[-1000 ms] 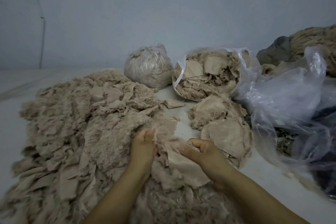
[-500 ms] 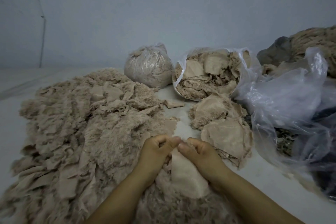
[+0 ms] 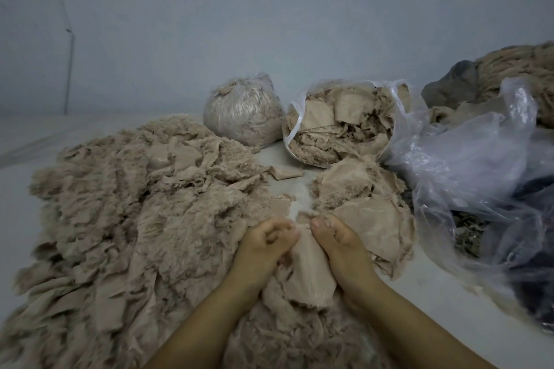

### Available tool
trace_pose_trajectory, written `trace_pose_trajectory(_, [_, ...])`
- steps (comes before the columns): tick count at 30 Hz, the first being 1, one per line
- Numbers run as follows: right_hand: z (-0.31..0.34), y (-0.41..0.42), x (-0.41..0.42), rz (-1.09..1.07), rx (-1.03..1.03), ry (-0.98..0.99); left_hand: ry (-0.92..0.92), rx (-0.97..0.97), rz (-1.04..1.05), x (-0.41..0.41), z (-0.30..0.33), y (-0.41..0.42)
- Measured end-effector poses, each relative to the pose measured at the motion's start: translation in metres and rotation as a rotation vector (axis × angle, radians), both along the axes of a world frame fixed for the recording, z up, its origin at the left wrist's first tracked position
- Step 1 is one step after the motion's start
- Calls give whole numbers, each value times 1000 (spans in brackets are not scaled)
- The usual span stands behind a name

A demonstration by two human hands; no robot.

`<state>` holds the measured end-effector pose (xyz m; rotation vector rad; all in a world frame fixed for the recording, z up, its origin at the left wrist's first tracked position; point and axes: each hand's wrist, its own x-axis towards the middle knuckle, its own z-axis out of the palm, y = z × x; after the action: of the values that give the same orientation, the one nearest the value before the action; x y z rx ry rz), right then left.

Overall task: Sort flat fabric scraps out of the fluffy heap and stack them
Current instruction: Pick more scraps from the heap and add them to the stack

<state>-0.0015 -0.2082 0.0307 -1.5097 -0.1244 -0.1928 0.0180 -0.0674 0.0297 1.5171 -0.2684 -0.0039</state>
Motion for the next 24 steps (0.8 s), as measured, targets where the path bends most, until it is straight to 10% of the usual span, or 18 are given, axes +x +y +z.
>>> trace_pose_trajectory(5, [1,-7,4,-127,78,25,7,-65,224,7,5,12])
trace_pose_trajectory(11, [3,-3,5,-187,96,-55,-9,196,-127,-2,1,4])
trace_pose_trajectory(18, [3,-4,3,20,69,112,-32,-19,-23,0,2,7])
trace_pose_trajectory(24, [4,3,6,-210,121,22,79,-196,326,8,3,6])
